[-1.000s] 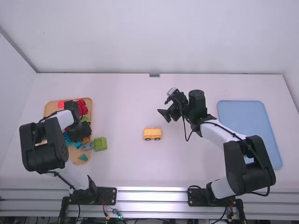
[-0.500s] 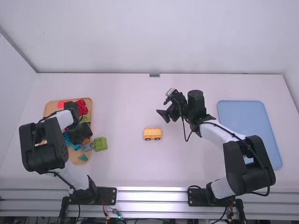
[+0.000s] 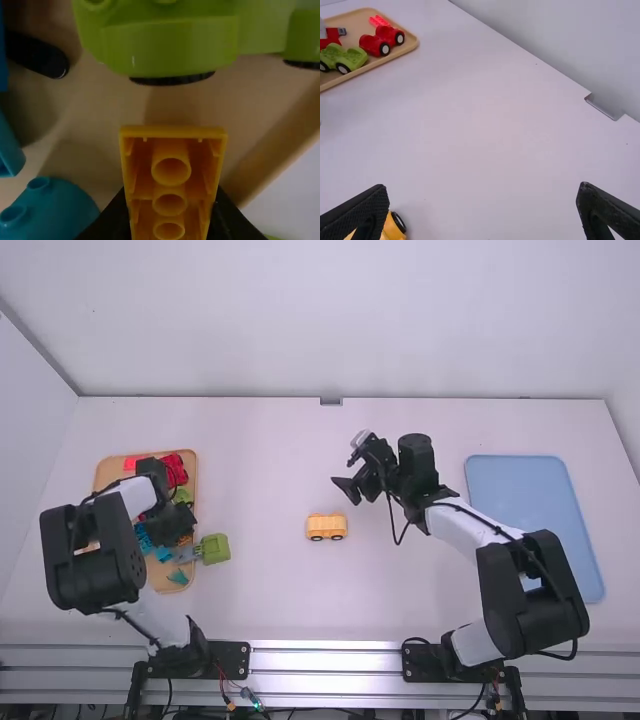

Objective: Assemble lego blocks to make yellow taxi

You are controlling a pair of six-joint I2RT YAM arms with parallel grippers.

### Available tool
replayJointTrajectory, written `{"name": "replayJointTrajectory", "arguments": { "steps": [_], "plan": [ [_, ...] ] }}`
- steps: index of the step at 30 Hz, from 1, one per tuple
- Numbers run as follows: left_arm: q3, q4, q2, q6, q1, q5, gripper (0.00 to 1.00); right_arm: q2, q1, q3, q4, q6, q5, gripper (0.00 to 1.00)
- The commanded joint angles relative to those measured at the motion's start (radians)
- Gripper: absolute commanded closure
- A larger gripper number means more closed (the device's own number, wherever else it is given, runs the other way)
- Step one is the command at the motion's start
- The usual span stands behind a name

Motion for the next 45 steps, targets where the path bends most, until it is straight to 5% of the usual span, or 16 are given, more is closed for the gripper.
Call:
{"name": "replayJointTrajectory", "arguments": {
  "steps": [1,8,22,26,35,45],
  "plan": [
    [-0.023,0.006,-0.008,0.000,-0.008,0.002,0.82,-0.024,0.007,0.003,0.000,0.006,-0.009,0.01],
    [0.010,-0.009,-0.051,-0.001,-0.008,0.003,0.87,-0.024,0.005,0.003,0.001,0.003,-0.005,0.01],
    [0.028,-0.028,-0.243,0.004,-0.008,0.033,0.80,-0.024,-0.004,0.003,0.019,0.007,-0.106,0.01],
    [0.028,-0.006,-0.305,0.178,-0.008,0.229,0.85,-0.024,-0.006,0.003,0.091,0.125,-0.246,0.01],
    [0.028,0.127,-0.335,0.560,-0.109,0.784,0.90,-0.024,-0.006,0.003,0.225,0.467,-0.261,0.01],
    [0.027,0.363,-0.334,0.742,-0.362,1.083,0.87,-0.024,-0.056,0.003,0.431,0.610,-0.594,0.01]
  ]
}}
